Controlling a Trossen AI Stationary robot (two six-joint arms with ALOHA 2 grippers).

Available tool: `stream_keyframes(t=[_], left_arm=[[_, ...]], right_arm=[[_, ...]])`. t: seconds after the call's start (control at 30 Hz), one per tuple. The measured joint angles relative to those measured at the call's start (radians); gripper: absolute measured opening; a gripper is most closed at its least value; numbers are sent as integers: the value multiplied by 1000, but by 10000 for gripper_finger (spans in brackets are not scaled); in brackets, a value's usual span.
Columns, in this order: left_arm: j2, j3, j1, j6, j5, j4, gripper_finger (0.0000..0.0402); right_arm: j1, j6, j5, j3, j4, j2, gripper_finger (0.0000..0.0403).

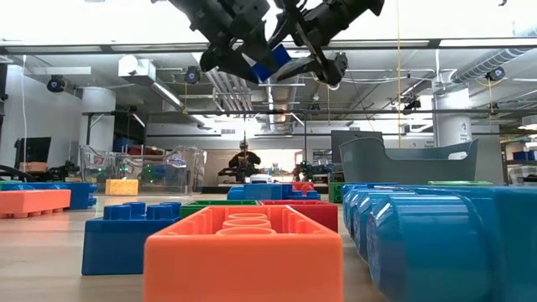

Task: Sort blocks by size
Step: Put the big blue game piece into the blue bin

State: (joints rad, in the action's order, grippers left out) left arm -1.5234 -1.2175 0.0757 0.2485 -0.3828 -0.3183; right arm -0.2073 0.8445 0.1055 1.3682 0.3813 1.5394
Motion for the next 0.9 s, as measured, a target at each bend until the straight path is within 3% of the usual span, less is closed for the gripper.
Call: stream_keyframes(t=[0.17,0.3,0.43,0.57,0.73,0.9], left_arm=[[0,0,0,-4,1,-1,304],[0,0,1,-20,29,-14,306],[0,0,-1,-19,35,-96,306],[0,0,1,2,34,-204,307],[0,0,0,49,34,-301,307],[0,0,0,102,34,-332,307]], right_arm=[[-3,-19,-1,0,4,-9,125],[-7,-45,0,0,25,-14,125],[-42,-81,-24,0,170,-31,125],[-96,-146,-148,28,423,-40,125],[-208,-210,-388,67,748,-43,125],[-373,-224,-561,47,902,-33,138]])
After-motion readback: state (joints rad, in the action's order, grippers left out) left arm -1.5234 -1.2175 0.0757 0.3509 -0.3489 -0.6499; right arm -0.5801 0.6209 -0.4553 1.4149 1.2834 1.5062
